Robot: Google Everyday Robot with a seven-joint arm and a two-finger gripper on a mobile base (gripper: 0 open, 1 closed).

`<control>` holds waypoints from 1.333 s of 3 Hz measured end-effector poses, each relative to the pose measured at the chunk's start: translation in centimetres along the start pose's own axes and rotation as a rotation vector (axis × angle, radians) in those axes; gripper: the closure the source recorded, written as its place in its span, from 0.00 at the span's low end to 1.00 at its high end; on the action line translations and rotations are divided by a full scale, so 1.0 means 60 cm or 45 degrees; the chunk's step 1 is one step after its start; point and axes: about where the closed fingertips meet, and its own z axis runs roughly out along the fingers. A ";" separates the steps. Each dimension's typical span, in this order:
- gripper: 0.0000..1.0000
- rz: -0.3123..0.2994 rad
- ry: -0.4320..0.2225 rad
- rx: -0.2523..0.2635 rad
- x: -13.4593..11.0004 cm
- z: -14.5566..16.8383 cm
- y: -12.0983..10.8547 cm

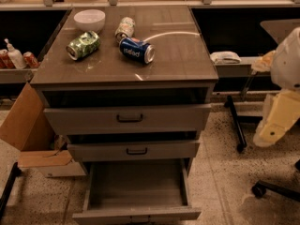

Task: Close bottom drawer

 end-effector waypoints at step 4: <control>0.00 0.096 -0.089 -0.124 0.052 0.158 0.103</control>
Offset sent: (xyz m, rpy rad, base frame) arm -0.0197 0.0069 -0.0377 0.0776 0.0273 -0.0086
